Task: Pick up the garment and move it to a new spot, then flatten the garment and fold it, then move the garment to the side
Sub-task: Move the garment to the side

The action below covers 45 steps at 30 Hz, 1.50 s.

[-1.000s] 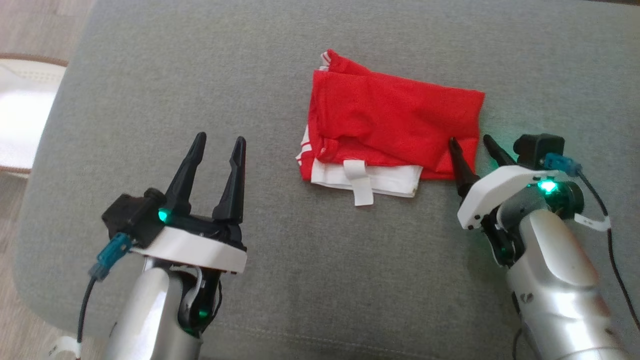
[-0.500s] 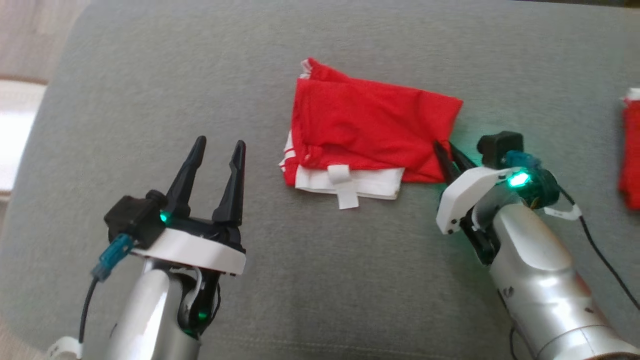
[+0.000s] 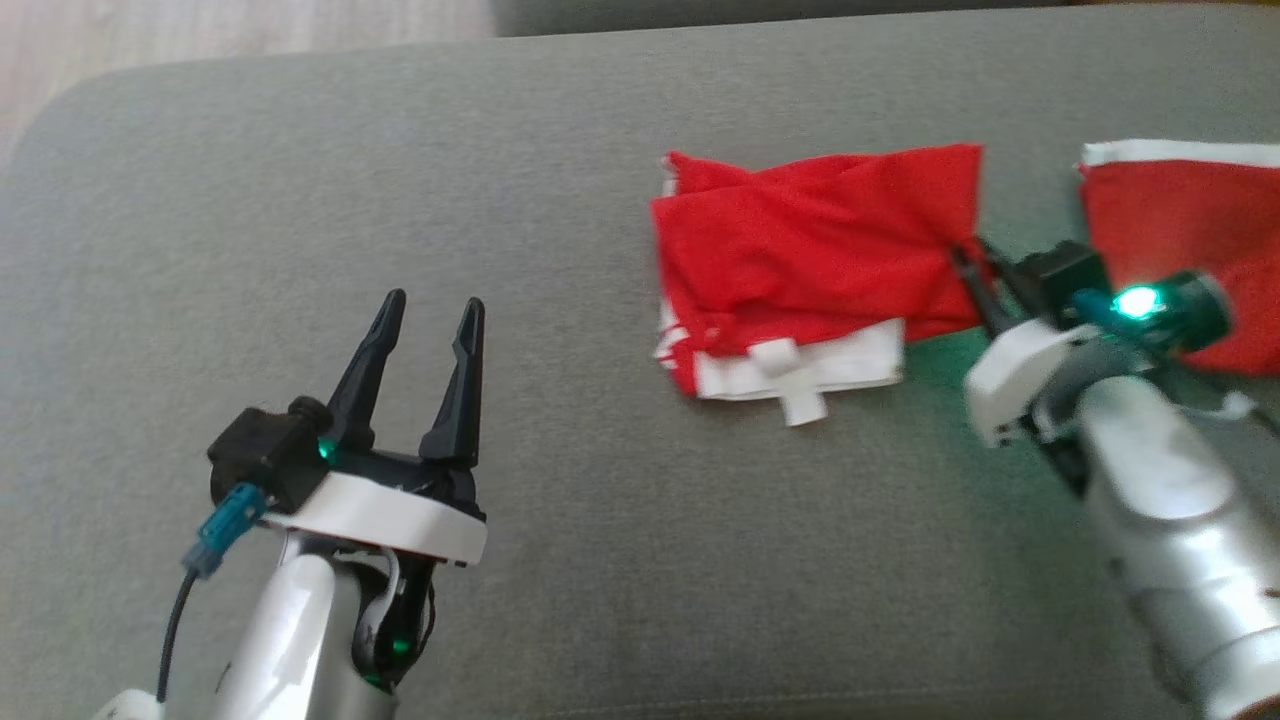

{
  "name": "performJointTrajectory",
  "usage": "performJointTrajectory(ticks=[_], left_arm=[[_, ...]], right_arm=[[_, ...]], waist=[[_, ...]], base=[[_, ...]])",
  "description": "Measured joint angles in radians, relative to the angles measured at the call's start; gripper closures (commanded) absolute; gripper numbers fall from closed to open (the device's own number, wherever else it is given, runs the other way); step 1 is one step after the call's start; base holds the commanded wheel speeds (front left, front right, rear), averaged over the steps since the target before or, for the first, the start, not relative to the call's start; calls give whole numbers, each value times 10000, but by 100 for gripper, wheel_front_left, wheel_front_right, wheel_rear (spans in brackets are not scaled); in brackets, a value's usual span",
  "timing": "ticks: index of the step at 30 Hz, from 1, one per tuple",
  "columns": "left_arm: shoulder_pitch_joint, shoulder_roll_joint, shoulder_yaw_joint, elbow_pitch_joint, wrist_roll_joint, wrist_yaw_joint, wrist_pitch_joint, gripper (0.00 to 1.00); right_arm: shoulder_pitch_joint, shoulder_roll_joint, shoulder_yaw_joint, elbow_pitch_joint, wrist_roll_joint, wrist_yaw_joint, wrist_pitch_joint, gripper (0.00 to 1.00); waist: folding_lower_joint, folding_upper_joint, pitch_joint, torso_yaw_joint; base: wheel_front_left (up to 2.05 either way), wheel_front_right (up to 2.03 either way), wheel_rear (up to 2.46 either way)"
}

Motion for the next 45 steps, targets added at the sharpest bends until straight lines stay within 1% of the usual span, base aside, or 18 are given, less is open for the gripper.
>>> performJointTrajectory(ticks=[4, 8, 12, 16, 20, 24, 27, 31, 35, 36, 37, 40, 45], left_arm=[[3, 0, 25, -59, 127, 0, 0, 0], [-15, 0, 8, -79, 155, 0, 0, 0], [-191, 0, -42, -100, 157, 0, 0, 0], [-467, 0, -209, -96, 157, 0, 0, 0], [-567, 2, -263, -84, 153, 0, 0, 0], [-593, 19, -309, -86, 148, 0, 0, 0], [-757, 65, -324, -90, 140, 0, 0, 0], [-1023, 98, -445, -98, 138, 0, 0, 0], [-1127, 159, -594, -94, 44, 0, 0, 0], [-1127, 176, -600, -86, 40, 0, 0, 0], [-1127, 190, -608, -81, 35, 0, 0, 0], [-1136, 209, -623, -50, 33, 0, 0, 0], [-1156, 222, -621, 38, -69, 0, 0, 0]], right_arm=[[-196, -991, 472, -445, -6, 0, 119, 100], [-656, -2157, 585, -1037, 176, 0, 502, 100], [-1022, -3235, 529, -1532, 278, 0, 1129, 100], [-1011, -3965, 73, -1624, 276, 0, 1871, 100], [-909, -4253, -683, -1618, 176, 0, 2449, 100], [-722, -4274, -1471, -1678, -203, 0, 2989, 100], [-359, -4265, -2075, -1689, -368, 0, 3196, 100], [-66, -4146, -2775, -1837, -591, 0, 3427, 100], [57, -3822, -3432, -2165, -796, 0, 3507, 100], [117, -3739, -3530, -2240, -894, 0, 3545, 15], [166, -3613, -3678, -2293, -932, 0, 3588, 0], [374, -3283, -4006, -2477, -1007, 0, 3720, 0], [528, -2984, -4309, -3014, -1264, 0, 3806, 0]], waist=[[0, 0, 56, -331], [0, 0, 318, -549], [0, 0, 696, -695], [1, 0, 1045, -753], [1, 0, 1242, -753], [1, 0, 1405, -720], [1, 0, 1582, -692], [1, 0, 1848, -655], [2, 0, 2079, -649], [2, -1, 2116, -648], [1, -1, 2141, -649], [1, 0, 2146, -656], [0, 0, 1924, -688]], base=[[0, 0, 0], [0, 0, 0], [0, 0, 0], [0, 0, 0], [0, 0, 0], [0, 0, 0], [0, 0, 0], [0, 0, 0], [0, 0, 0], [0, 0, 0], [0, 0, 0], [0, 0, 0], [0, 0, 0]])
